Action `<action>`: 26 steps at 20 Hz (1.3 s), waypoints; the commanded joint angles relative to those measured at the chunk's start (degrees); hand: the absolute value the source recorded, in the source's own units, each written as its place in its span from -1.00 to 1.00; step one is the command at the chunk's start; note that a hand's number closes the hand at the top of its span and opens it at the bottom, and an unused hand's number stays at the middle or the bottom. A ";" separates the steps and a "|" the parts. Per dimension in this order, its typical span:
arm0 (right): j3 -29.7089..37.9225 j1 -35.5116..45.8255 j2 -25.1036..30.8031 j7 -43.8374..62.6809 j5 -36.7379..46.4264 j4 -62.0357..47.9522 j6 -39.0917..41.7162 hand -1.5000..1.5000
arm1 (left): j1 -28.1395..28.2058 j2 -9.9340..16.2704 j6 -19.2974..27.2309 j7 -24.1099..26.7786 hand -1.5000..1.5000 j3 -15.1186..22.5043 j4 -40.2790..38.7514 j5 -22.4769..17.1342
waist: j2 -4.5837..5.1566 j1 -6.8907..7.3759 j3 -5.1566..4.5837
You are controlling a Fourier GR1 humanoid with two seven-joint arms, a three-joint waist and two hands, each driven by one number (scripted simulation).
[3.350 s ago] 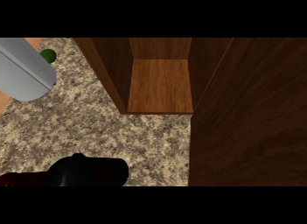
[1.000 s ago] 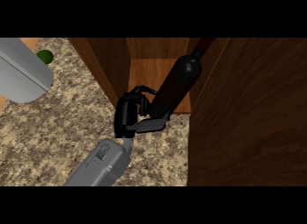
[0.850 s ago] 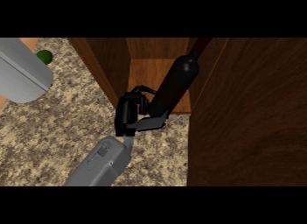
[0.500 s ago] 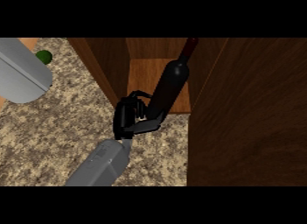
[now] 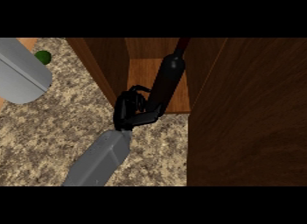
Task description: Pick up the wine, place it into the cabinet and close the cabinet
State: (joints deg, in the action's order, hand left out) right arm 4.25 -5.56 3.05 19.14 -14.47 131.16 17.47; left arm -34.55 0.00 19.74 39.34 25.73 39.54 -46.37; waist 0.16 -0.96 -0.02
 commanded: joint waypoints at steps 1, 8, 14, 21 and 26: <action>-1.47 0.89 -1.03 -2.90 2.67 -4.22 0.54 -1.00 | -4.10 0.00 -0.12 0.99 1.00 1.86 -3.13 -4.12 | 0.06 -0.14 0.00; 2.58 0.97 1.41 -2.84 -2.64 -4.17 2.39 -1.00 | -9.68 0.00 2.33 0.03 1.00 4.20 -4.62 -11.71 | 0.18 -1.25 -0.01; -0.17 5.33 -0.29 -1.14 1.79 -5.68 -1.20 -1.00 | -13.06 0.00 -7.53 3.05 1.00 -1.20 -15.59 -9.29 | 0.17 -0.18 -0.02; -1.28 0.34 -0.70 -1.45 -0.33 -0.90 0.71 -1.00 | -16.69 0.00 -3.19 2.83 1.00 1.92 -20.97 -13.65 | 0.50 -2.05 -0.04; -1.60 1.02 -0.76 -4.23 2.06 -3.89 1.48 -1.00 | -19.54 0.00 -3.34 1.03 1.00 1.46 -24.05 -14.38 | 0.70 -2.22 -0.04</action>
State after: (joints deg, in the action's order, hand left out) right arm 3.88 -4.15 2.88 15.57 -13.68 127.25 18.86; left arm -52.43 0.01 17.22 40.10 27.32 19.12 -59.99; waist 0.63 -2.57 -0.04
